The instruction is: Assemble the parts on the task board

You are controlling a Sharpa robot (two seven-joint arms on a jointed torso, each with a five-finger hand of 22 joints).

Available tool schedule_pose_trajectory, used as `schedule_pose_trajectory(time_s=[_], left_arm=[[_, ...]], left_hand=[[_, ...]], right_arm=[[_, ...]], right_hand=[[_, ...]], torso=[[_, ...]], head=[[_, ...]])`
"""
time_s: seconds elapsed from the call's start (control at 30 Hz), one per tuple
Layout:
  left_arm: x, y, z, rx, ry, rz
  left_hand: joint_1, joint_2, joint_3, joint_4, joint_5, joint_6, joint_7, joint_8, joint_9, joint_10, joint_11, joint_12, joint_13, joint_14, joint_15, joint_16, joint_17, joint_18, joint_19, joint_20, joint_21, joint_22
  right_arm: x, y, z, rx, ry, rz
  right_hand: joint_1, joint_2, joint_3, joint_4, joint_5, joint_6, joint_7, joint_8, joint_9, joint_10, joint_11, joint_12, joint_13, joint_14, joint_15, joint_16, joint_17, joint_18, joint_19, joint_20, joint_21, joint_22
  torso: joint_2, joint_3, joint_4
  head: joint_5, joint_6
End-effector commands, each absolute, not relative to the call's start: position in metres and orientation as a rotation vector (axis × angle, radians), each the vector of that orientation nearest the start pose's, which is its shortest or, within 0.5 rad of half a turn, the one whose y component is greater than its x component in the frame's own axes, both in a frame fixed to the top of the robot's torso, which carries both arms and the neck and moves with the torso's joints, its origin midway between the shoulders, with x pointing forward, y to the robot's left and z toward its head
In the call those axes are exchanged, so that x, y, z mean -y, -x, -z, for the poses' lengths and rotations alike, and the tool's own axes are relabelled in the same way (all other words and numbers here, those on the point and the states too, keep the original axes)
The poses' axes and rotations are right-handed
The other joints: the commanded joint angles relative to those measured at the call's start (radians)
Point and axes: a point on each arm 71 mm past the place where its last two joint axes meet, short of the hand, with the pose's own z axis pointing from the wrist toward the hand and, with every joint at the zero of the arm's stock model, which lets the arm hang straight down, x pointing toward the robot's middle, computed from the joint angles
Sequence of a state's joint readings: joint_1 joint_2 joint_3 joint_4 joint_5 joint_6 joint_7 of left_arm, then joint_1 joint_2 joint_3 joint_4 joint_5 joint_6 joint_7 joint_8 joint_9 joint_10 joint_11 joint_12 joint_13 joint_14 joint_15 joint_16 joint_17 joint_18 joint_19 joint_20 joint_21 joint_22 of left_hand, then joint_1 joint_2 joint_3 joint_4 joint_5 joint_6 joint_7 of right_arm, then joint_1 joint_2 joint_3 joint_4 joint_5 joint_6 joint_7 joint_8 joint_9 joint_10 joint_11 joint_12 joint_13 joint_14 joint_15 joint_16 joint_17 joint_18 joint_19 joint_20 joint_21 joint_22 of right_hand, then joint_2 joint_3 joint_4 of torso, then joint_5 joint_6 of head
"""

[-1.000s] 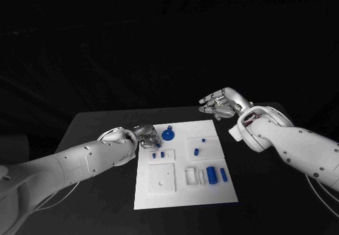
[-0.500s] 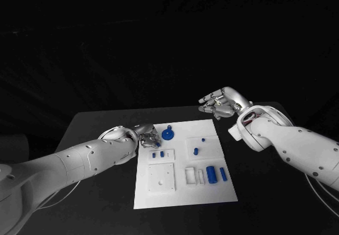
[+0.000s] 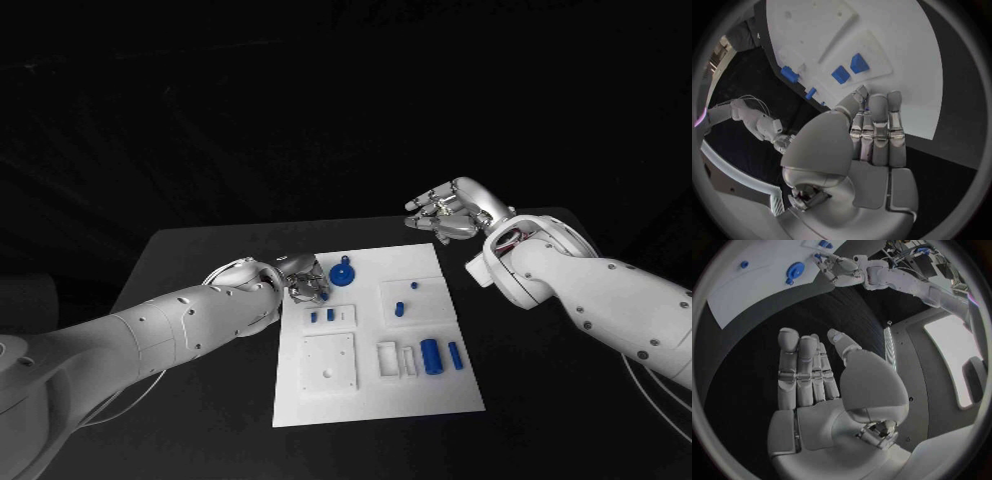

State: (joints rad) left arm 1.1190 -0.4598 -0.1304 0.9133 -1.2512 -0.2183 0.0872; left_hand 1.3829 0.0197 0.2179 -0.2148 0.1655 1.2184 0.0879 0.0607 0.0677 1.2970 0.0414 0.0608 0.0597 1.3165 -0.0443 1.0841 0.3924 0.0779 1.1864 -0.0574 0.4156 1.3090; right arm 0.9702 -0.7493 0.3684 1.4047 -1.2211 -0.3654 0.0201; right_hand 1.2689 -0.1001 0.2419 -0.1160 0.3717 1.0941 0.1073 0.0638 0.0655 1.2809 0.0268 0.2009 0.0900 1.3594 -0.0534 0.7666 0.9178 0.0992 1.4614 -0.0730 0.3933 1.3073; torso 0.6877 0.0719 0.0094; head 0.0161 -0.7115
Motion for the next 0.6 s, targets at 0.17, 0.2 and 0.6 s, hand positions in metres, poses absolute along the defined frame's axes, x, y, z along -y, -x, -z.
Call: schedule_pose_trajectory(time_s=[0.17,0.2,0.6], left_arm=[[-0.1694,-0.5415,0.2964,-1.953,-0.086,0.642],[-0.1696,-0.5416,0.2969,-1.958,-0.089,0.635],[-0.1709,-0.5419,0.2996,-1.974,-0.108,0.602]], left_hand=[[-0.001,0.009,0.000,-0.007,0.000,0.002,0.003,0.002,0.001,-0.005,-0.001,-0.003,0.000,-0.003,0.001,-0.001,0.001,0.008,-0.007,-0.005,0.002,0.019],[-0.002,0.009,0.000,-0.006,-0.002,0.002,0.003,0.002,0.001,-0.006,0.000,-0.003,0.000,-0.004,0.001,-0.001,0.001,0.008,-0.007,-0.004,0.002,0.019],[0.000,0.006,-0.001,-0.011,-0.006,-0.029,0.009,0.001,-0.003,-0.018,0.005,-0.003,0.000,-0.011,0.006,0.001,0.000,0.009,-0.011,-0.001,0.001,0.019]], right_arm=[[0.2100,-0.5168,0.1569,-1.464,-0.280,-0.933],[0.2100,-0.5168,0.1570,-1.464,-0.280,-0.933],[0.2108,-0.5172,0.1575,-1.467,-0.281,-0.930]], right_hand=[[-0.008,-0.002,0.004,0.001,-0.005,0.008,0.001,-0.001,0.000,0.008,0.001,-0.005,-0.002,-0.003,0.005,-0.005,0.000,0.014,0.004,0.003,-0.003,0.043],[-0.008,-0.002,0.004,0.001,-0.005,0.008,0.001,-0.001,0.000,0.008,0.001,-0.005,-0.002,-0.003,0.005,-0.005,0.000,0.014,0.004,0.003,-0.003,0.043],[-0.009,-0.001,0.005,0.000,-0.005,0.009,0.000,-0.001,0.000,0.007,0.001,-0.005,-0.002,-0.003,0.006,-0.005,0.000,0.014,0.003,0.003,-0.004,0.042]], torso=[[0.000,-0.0002,0.0002],[0.000,-0.0004,0.0002],[0.000,-0.0005,-0.0004]], head=[[-0.001,0.000],[-0.002,0.000],[-0.002,0.000]])
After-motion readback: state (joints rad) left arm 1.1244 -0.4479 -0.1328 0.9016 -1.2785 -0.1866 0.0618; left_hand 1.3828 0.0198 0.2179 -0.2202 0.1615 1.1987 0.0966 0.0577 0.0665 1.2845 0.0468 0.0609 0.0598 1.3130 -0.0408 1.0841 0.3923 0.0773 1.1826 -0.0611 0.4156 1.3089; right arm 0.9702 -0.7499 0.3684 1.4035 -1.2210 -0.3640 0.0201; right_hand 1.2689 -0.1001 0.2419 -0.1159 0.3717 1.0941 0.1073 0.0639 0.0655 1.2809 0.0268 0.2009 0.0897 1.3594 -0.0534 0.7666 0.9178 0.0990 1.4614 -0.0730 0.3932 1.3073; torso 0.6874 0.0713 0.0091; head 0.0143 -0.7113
